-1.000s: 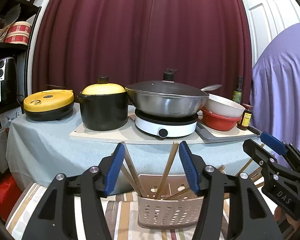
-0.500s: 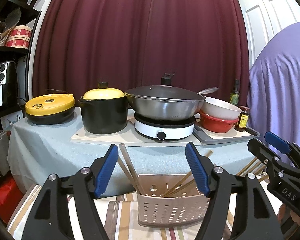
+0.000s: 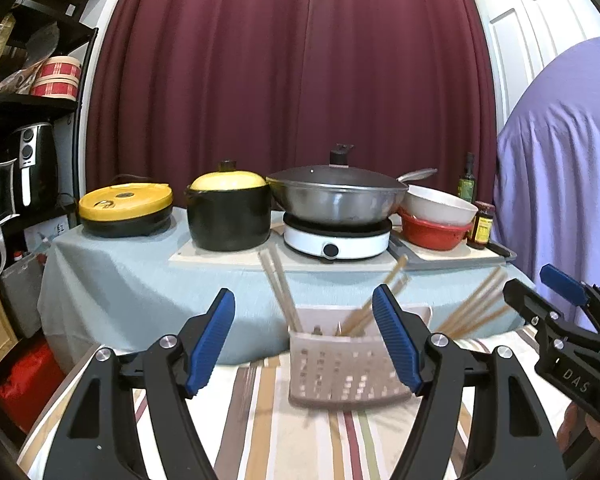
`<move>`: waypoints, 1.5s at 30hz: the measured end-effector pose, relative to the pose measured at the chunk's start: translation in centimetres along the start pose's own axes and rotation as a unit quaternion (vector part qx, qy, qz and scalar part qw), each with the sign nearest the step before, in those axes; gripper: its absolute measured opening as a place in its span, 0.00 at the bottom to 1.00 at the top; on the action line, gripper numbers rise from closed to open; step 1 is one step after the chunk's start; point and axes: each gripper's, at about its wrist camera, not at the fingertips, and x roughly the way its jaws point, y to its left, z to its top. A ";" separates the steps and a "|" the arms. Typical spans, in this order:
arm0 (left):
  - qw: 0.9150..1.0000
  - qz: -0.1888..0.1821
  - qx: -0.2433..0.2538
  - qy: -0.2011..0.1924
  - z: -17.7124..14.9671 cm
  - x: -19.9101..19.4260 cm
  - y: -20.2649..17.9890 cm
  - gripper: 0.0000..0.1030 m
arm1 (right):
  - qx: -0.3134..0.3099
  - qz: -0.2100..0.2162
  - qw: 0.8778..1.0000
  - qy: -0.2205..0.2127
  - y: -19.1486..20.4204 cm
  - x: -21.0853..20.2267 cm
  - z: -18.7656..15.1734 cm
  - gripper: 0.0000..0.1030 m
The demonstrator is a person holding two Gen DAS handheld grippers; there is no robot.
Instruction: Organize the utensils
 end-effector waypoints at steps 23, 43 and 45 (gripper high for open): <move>0.999 0.029 0.002 0.040 -6.7 -13.8 -0.2 0.75 | -0.014 0.016 0.999 0.029 1.9 -15.2 -4.4 0.77; 0.998 0.027 0.003 0.048 -8.9 -16.7 -0.2 0.77 | -0.005 0.019 0.999 0.036 1.9 -18.6 -6.6 0.78; 0.999 0.025 0.003 0.047 -9.0 -16.8 -0.3 0.77 | -0.005 0.019 0.999 0.037 1.9 -18.8 -6.7 0.78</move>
